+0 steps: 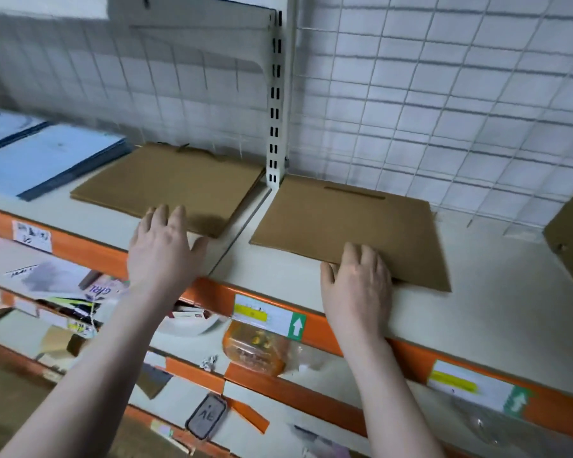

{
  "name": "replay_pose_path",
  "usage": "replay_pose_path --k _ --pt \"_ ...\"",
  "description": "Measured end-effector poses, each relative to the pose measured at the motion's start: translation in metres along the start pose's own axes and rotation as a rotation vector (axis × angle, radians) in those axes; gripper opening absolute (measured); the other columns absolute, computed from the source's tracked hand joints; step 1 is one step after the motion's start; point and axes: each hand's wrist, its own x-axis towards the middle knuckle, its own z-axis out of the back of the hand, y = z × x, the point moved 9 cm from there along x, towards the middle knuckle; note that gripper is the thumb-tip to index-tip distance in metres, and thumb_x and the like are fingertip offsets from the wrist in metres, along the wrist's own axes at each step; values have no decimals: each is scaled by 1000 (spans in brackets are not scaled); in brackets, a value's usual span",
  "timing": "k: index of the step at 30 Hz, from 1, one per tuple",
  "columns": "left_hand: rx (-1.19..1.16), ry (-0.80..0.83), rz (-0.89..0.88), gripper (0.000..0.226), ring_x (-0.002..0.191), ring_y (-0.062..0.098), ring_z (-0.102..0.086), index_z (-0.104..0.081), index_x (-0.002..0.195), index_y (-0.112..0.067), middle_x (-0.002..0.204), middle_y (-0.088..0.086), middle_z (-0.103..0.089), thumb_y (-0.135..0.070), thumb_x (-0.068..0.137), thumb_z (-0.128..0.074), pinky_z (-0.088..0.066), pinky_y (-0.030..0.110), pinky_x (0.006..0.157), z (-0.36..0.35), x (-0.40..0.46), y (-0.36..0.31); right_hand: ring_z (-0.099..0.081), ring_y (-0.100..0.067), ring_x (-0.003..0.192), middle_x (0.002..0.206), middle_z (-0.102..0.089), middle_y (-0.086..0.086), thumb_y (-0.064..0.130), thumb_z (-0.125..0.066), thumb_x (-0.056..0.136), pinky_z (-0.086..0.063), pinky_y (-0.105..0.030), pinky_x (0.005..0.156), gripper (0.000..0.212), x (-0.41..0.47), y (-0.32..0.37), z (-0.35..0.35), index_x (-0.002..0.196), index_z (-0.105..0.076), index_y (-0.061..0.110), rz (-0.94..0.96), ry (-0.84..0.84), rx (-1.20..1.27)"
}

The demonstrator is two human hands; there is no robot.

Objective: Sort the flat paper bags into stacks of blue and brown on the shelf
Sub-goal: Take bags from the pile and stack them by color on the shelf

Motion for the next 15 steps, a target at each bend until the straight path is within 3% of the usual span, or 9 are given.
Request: replay_pose_path --k 3,8,12,15 --pt "-13 -20 74 58 134 37 -30 -44 135 -4 142 21 -40 -30 86 -61 -26 44 109 21 -5 44 -60 -39 90 92 -62 -21 22 -76 72 -50 -45 83 40 -12 41 -3 103 -66 -1 65 0 27" --pt "-5 -70 142 59 133 38 -33 -44 135 -2 140 24 -41 -29 86 -62 -30 46 106 58 -20 129 -53 -36 107 112 -58 -20 30 -66 83 -42 -44 94 48 -43 131 -14 122 -58 2 159 79 62" --pt "17 -112 177 58 129 39 -35 -45 132 0 136 24 -44 -29 85 -62 -31 46 103 94 -32 204 -55 -39 105 109 -59 -23 28 -69 80 -44 -45 92 50 -78 212 -20 120 -60 0 214 84 105" --pt "25 -172 185 56 123 41 -41 -48 128 3 129 26 -49 -23 82 -65 -32 47 101 122 -42 259 -50 -38 115 119 -56 -22 30 -64 85 -39 -46 99 52 -106 272 -26 128 -54 3 264 120 123"
